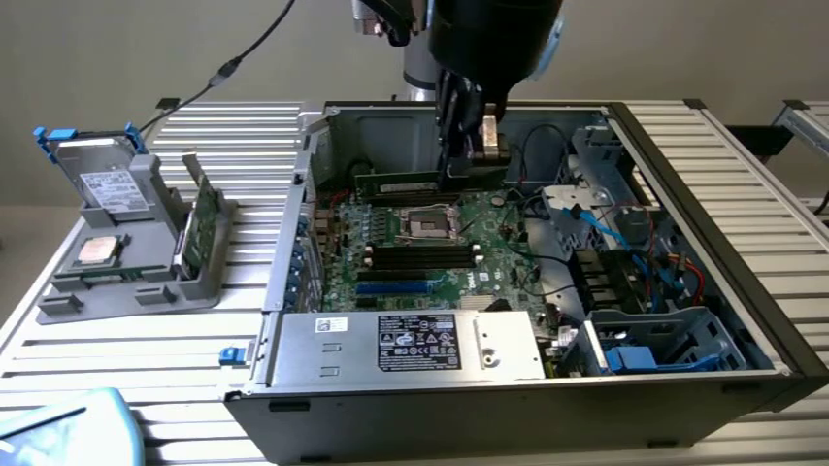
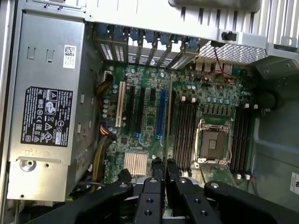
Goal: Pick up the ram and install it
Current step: 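Pick up the ram and move it above insertion slot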
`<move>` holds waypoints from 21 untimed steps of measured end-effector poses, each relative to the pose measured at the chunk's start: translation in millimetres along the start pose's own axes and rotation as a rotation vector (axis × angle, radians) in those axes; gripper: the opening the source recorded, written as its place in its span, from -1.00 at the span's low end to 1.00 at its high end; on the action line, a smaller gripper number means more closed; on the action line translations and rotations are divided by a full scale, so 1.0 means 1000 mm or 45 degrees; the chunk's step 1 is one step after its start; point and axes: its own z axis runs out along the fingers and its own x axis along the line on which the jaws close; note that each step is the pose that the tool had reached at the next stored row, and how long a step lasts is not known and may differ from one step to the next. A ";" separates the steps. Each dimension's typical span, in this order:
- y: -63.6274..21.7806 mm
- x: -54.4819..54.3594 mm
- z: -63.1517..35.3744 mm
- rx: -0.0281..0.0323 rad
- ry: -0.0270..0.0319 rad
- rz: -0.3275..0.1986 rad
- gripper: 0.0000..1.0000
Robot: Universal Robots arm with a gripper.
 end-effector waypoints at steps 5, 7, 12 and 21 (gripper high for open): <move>-0.0102 -0.002 0.0016 -0.0001 -0.0004 0.004 -0.72; -0.0109 -0.004 0.0028 0.0003 -0.0006 0.008 -0.72; -0.0126 -0.016 0.0075 0.0006 -0.0007 0.011 -0.72; -0.0158 -0.034 0.0238 -0.0130 -0.0025 0.016 -0.72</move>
